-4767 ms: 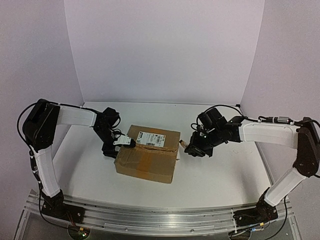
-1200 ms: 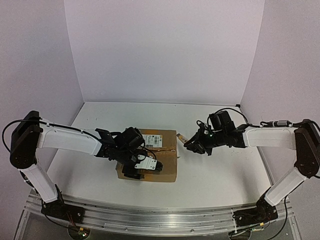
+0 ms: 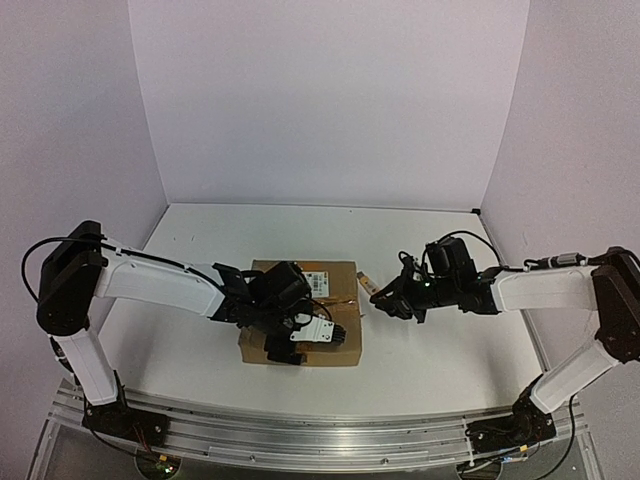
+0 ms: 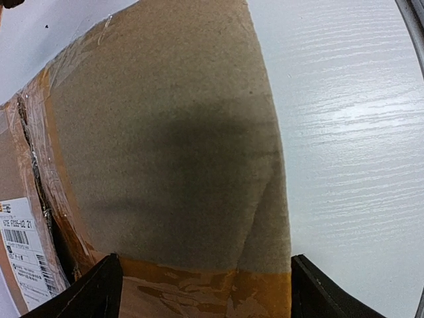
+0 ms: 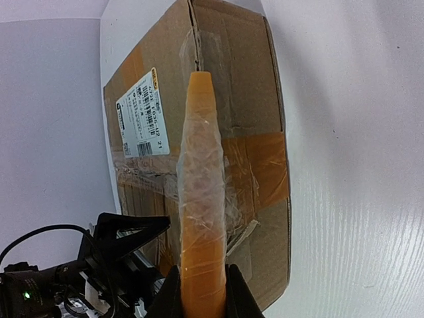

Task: Unpack the express box

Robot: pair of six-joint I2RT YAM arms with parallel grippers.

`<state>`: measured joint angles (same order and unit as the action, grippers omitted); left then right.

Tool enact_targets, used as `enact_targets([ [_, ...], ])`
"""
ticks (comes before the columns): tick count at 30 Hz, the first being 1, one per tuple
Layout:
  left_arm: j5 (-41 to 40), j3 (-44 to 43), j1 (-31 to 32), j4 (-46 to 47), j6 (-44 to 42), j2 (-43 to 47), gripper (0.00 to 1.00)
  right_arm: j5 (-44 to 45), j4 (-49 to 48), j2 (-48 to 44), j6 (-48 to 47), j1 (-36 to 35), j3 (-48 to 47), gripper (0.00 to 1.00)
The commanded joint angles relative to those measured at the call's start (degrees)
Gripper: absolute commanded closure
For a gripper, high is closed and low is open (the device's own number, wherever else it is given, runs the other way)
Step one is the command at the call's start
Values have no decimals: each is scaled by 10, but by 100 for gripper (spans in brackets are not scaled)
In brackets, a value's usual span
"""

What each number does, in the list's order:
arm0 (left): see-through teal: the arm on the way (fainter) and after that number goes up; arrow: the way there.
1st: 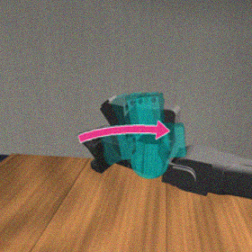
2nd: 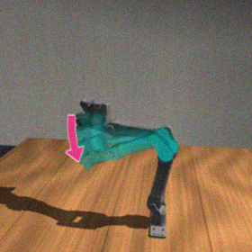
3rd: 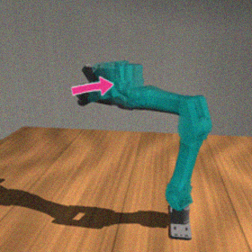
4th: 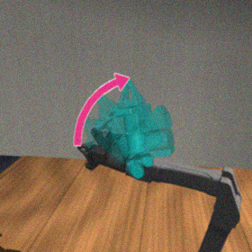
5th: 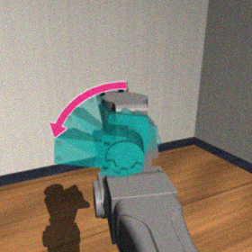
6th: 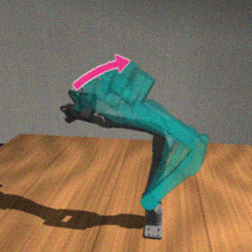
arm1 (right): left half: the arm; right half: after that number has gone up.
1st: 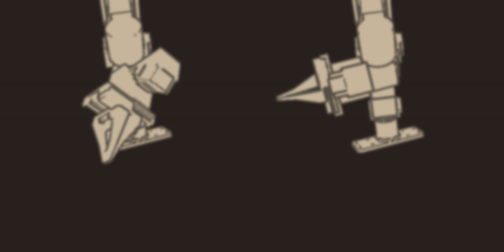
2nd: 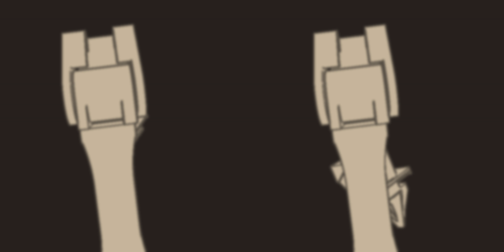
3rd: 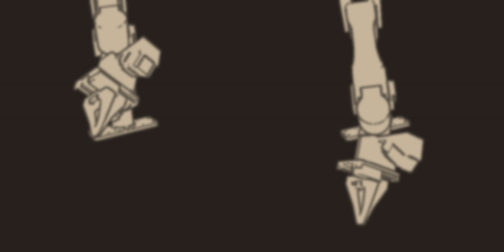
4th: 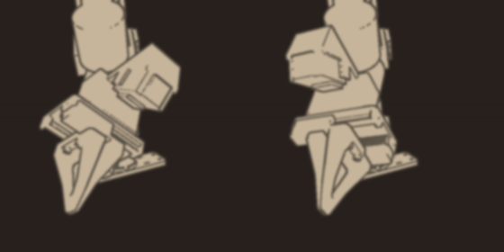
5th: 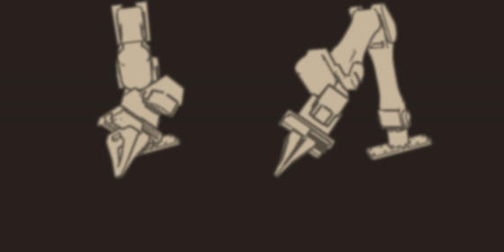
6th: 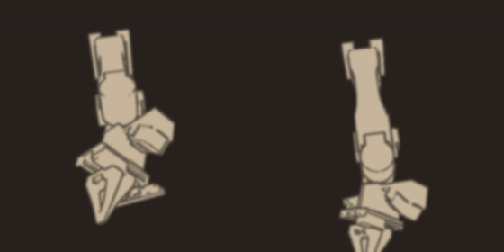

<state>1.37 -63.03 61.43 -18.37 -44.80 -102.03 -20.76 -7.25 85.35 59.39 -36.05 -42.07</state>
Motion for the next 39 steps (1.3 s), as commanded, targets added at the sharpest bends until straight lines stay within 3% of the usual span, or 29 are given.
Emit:
enact_targets([
  [1, -68, 31, -18, 116, 5, 0, 26, -138, 62, -28, 20, -65, 43, 100],
  [5, -46, 46, -32, 109, 10, 17, 33, -140, 70, -47, 26, -71, 51, 100],
  [39, -16, 69, -52, 103, -21, 32, 35, -199, 105, -69, 43, -133, 85, 100],
])
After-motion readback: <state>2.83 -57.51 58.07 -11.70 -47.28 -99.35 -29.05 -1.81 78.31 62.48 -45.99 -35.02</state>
